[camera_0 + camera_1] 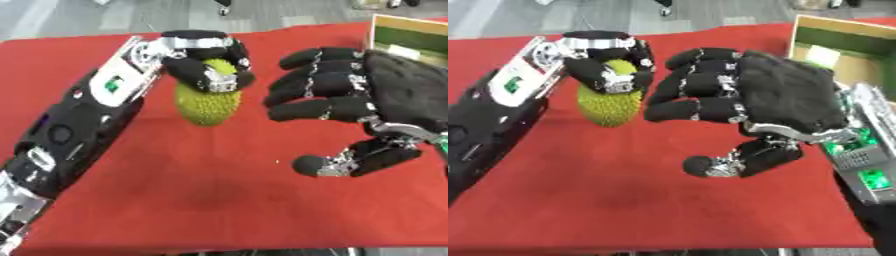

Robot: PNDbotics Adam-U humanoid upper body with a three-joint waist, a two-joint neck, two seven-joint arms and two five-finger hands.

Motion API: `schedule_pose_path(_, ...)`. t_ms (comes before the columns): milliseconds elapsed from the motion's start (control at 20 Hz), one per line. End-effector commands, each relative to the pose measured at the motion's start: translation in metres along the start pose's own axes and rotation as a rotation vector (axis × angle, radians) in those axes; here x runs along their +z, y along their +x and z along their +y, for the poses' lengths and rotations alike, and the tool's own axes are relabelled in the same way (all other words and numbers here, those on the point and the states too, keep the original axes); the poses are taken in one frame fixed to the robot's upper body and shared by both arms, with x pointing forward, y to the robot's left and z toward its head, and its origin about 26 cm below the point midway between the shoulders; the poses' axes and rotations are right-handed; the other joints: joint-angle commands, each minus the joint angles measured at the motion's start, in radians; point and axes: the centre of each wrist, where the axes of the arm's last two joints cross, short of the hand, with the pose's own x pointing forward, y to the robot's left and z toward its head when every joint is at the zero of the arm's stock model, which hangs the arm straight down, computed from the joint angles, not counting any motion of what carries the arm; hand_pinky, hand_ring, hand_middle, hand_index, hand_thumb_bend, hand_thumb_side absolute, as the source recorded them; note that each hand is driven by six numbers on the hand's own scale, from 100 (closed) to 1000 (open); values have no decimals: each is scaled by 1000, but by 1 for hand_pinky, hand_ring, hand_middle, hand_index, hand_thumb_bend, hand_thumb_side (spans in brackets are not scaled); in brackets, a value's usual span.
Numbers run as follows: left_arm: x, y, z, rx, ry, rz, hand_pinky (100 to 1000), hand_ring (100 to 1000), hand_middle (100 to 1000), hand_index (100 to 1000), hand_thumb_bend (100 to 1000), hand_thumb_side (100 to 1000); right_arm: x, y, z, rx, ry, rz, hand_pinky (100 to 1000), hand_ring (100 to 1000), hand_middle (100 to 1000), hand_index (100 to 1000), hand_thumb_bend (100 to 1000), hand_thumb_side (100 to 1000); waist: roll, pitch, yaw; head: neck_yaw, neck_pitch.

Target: Pick up the objects with one hand, pass them to the other hand, and then place them into the box on the other side of the table.

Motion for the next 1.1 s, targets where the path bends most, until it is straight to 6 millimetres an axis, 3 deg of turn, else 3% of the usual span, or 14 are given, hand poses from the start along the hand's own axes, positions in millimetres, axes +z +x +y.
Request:
schedule_pose_path(50, -12, 9, 4, 14, -17, -12, 462, 189, 191, 348, 100, 499, -1, 1, -9, 97, 20, 32, 874, 774, 818, 925, 395, 228, 4, -34, 1, -6, 5)
schedule_pose_path(300, -26, 9, 5, 90, -11, -36, 462, 189, 191, 347, 100, 534, -4, 3, -5, 168, 30, 73, 883, 772, 852, 920, 434, 210, 2, -31, 2, -9, 5)
schedule_pose_path(800, -53, 13, 7, 195, -8, -90, 460, 188, 190, 346, 100, 565, -6, 2, 4, 237, 20, 97, 906, 781, 922, 899, 424, 171, 2, -30, -6, -5, 5)
schedule_pose_path(1100, -65, 9, 4, 240, -7, -91, 459, 190, 193, 348, 100, 594, -6, 0, 7, 279, -11, 124, 981, 823, 1000, 764, 406, 100, 3, -29, -12, -5, 5)
